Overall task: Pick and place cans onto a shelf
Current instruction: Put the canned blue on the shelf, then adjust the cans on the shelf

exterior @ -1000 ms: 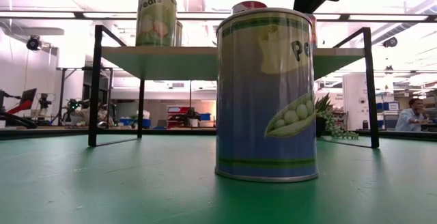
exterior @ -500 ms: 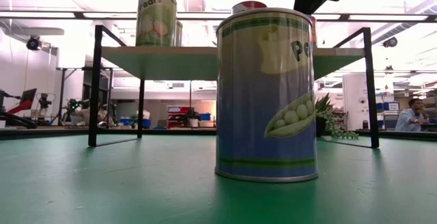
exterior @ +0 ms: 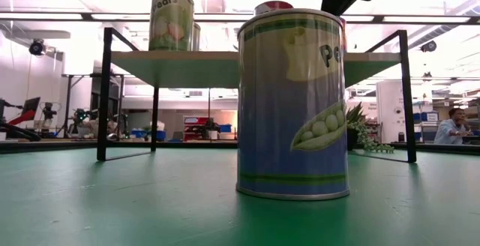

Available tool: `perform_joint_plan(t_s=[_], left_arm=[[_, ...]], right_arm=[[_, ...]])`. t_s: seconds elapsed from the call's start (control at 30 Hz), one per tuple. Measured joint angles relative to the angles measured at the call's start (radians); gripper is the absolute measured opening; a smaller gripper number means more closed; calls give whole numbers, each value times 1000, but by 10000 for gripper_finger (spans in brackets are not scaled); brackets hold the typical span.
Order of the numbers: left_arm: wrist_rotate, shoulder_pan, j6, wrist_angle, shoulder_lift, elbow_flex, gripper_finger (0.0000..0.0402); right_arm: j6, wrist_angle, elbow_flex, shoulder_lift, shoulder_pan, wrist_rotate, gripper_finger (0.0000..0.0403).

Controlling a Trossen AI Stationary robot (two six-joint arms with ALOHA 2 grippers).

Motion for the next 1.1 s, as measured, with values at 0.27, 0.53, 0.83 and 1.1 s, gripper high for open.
perform_joint_plan(t_s=[0.27,0.53,0.83,1.1], left_arm=[[0,0,0,0,0,0,0],[6,0,0,38,0,0,0],[79,1,-8,223,0,0,0],[154,74,-52,253,2,29,0]], right_arm=[[-1,2,39,0,0,2,13],[-29,6,85,-7,67,65,13],[-98,10,59,-57,295,364,13],[-142,32,26,-69,449,606,13]])
